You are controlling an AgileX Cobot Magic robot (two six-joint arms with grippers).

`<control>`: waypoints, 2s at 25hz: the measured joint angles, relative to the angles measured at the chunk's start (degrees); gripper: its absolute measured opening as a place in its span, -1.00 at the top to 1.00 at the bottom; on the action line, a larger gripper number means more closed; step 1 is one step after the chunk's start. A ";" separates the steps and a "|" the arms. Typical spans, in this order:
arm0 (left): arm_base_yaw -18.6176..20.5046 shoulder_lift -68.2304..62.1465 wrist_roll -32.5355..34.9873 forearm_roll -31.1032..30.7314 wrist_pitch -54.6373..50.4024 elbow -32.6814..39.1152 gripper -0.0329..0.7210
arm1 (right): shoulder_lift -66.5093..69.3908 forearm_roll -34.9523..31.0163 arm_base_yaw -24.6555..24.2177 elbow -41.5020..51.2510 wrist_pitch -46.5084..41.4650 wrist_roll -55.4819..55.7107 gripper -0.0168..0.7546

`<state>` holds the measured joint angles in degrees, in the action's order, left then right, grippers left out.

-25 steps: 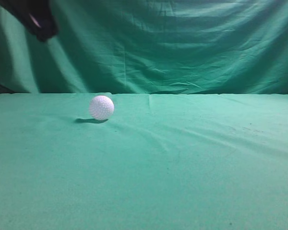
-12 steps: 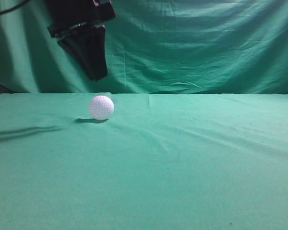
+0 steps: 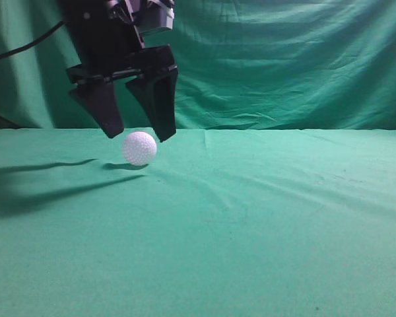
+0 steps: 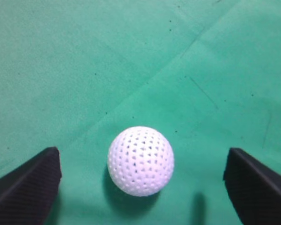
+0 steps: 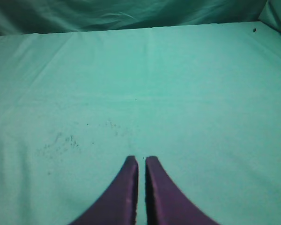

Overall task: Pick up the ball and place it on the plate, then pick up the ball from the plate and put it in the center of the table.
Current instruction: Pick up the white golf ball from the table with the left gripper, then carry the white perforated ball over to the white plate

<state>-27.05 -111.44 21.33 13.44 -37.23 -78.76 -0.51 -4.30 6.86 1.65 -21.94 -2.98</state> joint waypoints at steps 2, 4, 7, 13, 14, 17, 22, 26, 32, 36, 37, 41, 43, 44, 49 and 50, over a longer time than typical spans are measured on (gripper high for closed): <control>0.00 -0.60 -0.09 -0.10 0.47 0.00 -0.80 | 0.00 0.00 0.00 0.00 0.00 0.00 0.83; 0.00 -1.51 -0.07 -0.22 1.47 0.00 -0.65 | 0.00 0.00 0.00 0.00 0.00 0.00 0.83; 0.00 -2.37 -0.07 -0.38 2.14 0.00 -0.66 | 0.00 0.00 0.00 0.00 0.00 0.00 0.83; 0.00 -4.05 -0.07 -0.46 2.83 -0.65 -0.66 | 0.00 0.00 0.00 0.00 0.00 0.00 0.83; 0.00 -4.05 -0.07 -0.46 2.83 -0.65 -0.44 | 0.00 0.00 0.00 0.00 0.00 0.00 0.83; 0.00 -4.40 -0.11 -0.46 2.83 -1.15 -0.01 | 0.00 0.00 0.00 0.00 0.00 0.00 0.83; 0.00 -4.76 -0.20 -0.46 -0.74 -3.54 0.08 | 0.00 0.00 0.00 0.00 0.00 0.00 0.83; 0.00 -4.76 -1.84 -1.42 -11.75 -11.39 0.08 | 0.00 0.00 0.00 0.00 0.00 0.00 0.83; 0.00 -0.12 -9.80 -7.75 -23.39 -17.76 0.08 | 0.00 0.00 0.00 0.00 0.00 0.00 0.83; 3.28 6.13 -11.83 -8.00 -28.95 -17.89 0.08 | 0.00 0.00 0.00 0.00 0.00 0.00 0.83; 4.77 7.18 -11.82 -7.89 -30.34 -18.01 0.08 | 0.00 0.00 0.00 0.00 0.00 0.00 0.83; 11.47 11.96 -12.16 -6.20 -30.90 -13.97 0.08 | 0.00 0.00 0.00 0.00 0.00 0.00 0.83; 15.30 14.94 -12.16 -5.02 -29.09 -8.16 0.08 | 0.00 0.00 0.00 0.00 0.00 0.00 0.83; 17.12 16.27 -12.16 -4.89 -27.32 -4.91 0.08 | 0.00 0.00 0.00 0.00 0.00 0.00 0.83; 25.64 22.29 -12.16 -4.91 -19.84 8.30 0.08 | 0.00 0.00 0.00 0.00 0.00 0.00 0.83; 27.39 22.74 -12.16 -4.91 -18.75 9.84 0.08 | 0.00 0.00 0.00 0.00 0.00 0.00 0.83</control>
<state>0.34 -88.71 9.17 8.53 -55.98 -68.91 -0.51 -4.30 6.86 1.65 -21.94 -2.98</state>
